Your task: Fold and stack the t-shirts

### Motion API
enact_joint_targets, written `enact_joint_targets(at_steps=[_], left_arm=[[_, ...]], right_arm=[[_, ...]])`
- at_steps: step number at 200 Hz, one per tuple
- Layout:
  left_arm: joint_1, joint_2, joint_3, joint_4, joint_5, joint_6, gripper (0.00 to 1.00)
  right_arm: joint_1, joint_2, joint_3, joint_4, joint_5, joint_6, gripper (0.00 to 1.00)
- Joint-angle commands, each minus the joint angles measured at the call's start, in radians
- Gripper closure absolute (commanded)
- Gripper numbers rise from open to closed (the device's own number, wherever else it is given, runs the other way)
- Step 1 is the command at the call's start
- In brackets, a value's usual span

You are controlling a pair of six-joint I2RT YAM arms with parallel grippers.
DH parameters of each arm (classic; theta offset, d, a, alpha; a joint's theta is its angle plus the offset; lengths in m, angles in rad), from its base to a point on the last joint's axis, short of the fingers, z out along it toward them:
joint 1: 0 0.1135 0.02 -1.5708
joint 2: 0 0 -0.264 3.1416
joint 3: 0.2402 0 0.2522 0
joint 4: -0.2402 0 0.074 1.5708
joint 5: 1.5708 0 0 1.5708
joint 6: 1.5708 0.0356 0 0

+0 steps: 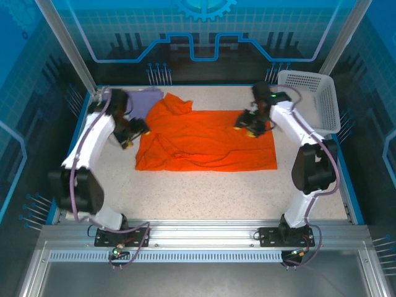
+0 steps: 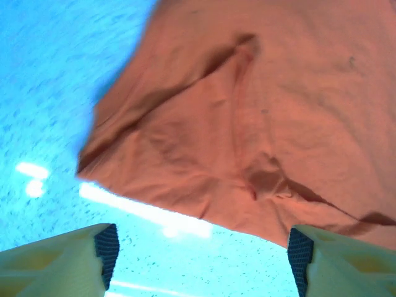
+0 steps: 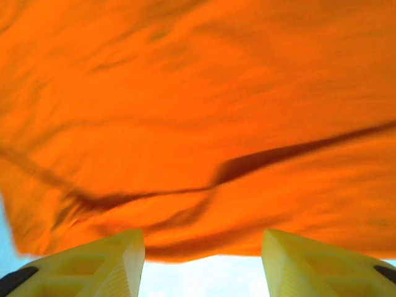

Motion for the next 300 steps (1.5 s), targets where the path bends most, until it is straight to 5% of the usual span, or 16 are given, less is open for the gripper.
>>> enact_joint_targets(at_steps=[1, 39, 81, 123, 210, 255, 300], left_arm=[[0.077, -0.097, -0.221, 0.111, 0.125, -0.069, 0.29], [0.148, -0.213, -0.438, 0.169, 0.17, -0.127, 0.36], [0.176, -0.232, -0.569, 0.302, 0.177, -0.272, 0.5], [0.184, -0.132, -0.627, 0.455, 0.183, -0.307, 0.6], [0.185, 0.089, -0.587, 0.59, 0.185, -0.225, 0.63], [0.185, 0.169, -0.547, 0.64, 0.193, -0.187, 0.71], [0.187, 0.235, -0.488, 0.67, 0.213, -0.131, 0.79]], right_arm=[[0.158, 0.079, 0.036, 0.048, -0.131, 0.019, 0.49], [0.312, 0.274, 0.196, 0.088, -0.276, 0.055, 0.53], [0.355, 0.417, 0.253, 0.132, -0.381, 0.099, 0.6], [0.301, 0.284, 0.083, 0.184, -0.328, 0.13, 0.6], [0.085, -0.141, -0.358, 0.211, -0.289, 0.113, 0.6], [-0.175, -0.4, -0.59, 0.07, -0.253, -0.027, 0.55], [-0.448, -0.483, -0.785, 0.046, -0.211, -0.123, 0.46]])
